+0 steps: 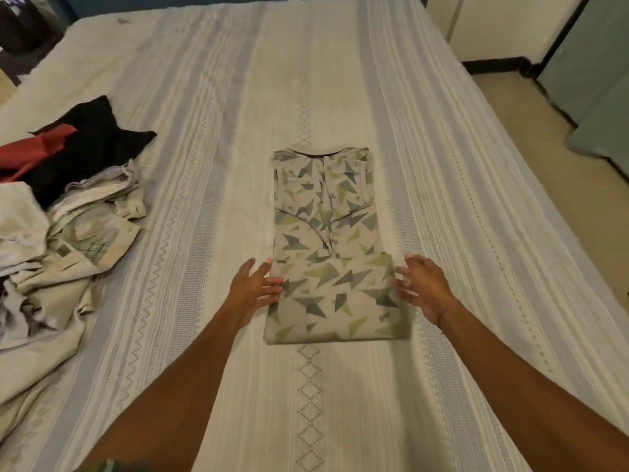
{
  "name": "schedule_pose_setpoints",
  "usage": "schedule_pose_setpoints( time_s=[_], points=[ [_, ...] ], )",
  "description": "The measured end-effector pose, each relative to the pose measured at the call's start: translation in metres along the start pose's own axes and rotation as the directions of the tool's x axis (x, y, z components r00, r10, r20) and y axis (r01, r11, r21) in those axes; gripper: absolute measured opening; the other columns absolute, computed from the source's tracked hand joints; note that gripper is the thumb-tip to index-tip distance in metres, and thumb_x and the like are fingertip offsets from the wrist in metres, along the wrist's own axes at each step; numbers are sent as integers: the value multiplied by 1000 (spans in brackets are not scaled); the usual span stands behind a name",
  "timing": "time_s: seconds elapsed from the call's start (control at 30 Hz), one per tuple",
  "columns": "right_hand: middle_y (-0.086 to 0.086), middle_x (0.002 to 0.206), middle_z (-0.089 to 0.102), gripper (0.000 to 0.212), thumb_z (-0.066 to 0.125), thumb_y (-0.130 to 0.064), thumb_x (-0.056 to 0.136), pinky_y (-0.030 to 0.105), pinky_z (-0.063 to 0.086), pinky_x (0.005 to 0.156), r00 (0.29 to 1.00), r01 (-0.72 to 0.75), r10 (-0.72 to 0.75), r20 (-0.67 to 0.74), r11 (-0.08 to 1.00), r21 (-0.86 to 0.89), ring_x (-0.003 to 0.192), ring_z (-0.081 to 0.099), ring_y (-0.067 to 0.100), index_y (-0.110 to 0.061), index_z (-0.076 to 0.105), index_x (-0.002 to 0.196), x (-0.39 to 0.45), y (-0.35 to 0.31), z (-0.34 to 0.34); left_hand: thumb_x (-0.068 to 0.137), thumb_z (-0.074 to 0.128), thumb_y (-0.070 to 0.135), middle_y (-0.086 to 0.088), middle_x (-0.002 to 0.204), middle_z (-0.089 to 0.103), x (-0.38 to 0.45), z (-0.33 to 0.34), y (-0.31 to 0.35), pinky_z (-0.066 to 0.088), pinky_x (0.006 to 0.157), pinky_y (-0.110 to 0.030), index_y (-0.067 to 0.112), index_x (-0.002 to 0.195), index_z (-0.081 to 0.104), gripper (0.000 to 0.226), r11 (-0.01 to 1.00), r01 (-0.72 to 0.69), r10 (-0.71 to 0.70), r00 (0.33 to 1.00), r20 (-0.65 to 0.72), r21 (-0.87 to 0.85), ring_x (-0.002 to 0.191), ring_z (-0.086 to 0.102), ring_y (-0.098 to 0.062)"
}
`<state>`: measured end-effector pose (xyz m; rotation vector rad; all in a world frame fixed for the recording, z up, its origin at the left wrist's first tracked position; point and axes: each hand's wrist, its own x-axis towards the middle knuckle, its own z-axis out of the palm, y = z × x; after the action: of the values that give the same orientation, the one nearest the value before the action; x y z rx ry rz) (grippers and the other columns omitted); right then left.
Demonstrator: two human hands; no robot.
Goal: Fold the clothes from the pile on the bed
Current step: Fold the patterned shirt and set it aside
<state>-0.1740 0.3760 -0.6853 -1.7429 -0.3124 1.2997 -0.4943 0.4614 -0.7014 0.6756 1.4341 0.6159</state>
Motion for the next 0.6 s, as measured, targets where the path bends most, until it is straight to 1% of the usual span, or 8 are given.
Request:
schedule_pose_setpoints(
  time_s=[0.07, 0.13, 0.2, 0.27, 0.37, 0.47, 0.53, 0.6],
  points=[
    [-5, 133, 58, 45, 50, -39, 105, 44, 53, 97, 988, 107, -124, -89, 978, -179, 113, 63, 21, -26, 42, 147, 6, 24, 2, 96, 67, 34, -16, 95, 71, 5, -5, -15, 55, 63, -34, 20, 141, 39, 55, 993, -46, 60, 990, -128, 113, 70, 62, -21],
    [-6, 127, 55, 46, 53, -38, 103, 40, 46, 102, 967, 139, -202, -153, 928, -345, 119, 55, 19, -20, 44, 145, -5, 48, 1, 90, 74, 39, -14, 80, 69, 5, -16, -31, 50, 53, -30, 4, 127, 55, 54, 956, -43, 103, 976, -193, 292, 58, 59, -16],
    [-5, 109, 60, 34, 61, -33, 99, 31, 42, 88, 954, 113, -214, -210, 906, -409, 111, 58, 22, -14, 53, 127, -18, 68, -4, 82, 80, 45, -17, 73, 72, -1, -25, -39, 52, 53, -28, -4, 99, 71, 52, 916, 23, 47, 985, -165, 401, 52, 63, -16],
    [-9, 91, 57, 32, 67, -34, 95, 29, 41, 79, 967, 67, -168, -193, 895, -441, 93, 59, 18, -15, 55, 117, -27, 81, -8, 76, 86, 42, -19, 72, 74, -12, -26, -39, 56, 53, -27, -7, 84, 73, 52, 891, 121, -79, 990, -113, 437, 54, 68, -19],
    [-7, 92, 56, 41, 75, -41, 88, 33, 49, 81, 989, -1, -69, -133, 885, -466, 92, 59, 18, -18, 52, 114, -28, 87, -10, 70, 91, 39, -20, 74, 74, -19, -24, -43, 57, 52, -27, -5, 81, 69, 50, 833, 210, -227, 973, -30, 512, 56, 70, -18],
    [5, 98, 67, 37, 78, -35, 88, 44, 60, 84, 997, -63, 36, -74, 912, -406, 92, 66, 21, -5, 64, 104, -18, 89, -16, 79, 86, 29, -19, 80, 73, -23, -24, -47, 59, 58, -31, -4, 90, 67, 40, 837, 230, -261, 965, -8, 497, 59, 70, -17],
    [8, 81, 69, 32, 78, -29, 87, 51, 60, 83, 999, -39, 28, -33, 915, -403, 77, 65, 20, 1, 69, 84, -17, 93, -21, 87, 79, 20, -17, 74, 65, -29, -24, -52, 57, 60, -34, 1, 85, 59, 28, 883, 217, -250, 968, 27, 417, 59, 64, -21],
    [6, 68, 64, 32, 78, -27, 87, 55, 58, 84, 999, -26, 10, -41, 911, -412, 68, 62, 21, -7, 64, 68, -18, 97, -23, 93, 72, 16, -20, 77, 65, -38, -23, -60, 60, 63, -39, 3, 84, 54, 23, 917, 186, -202, 979, 8, 354, 59, 67, -23]
  ],
)
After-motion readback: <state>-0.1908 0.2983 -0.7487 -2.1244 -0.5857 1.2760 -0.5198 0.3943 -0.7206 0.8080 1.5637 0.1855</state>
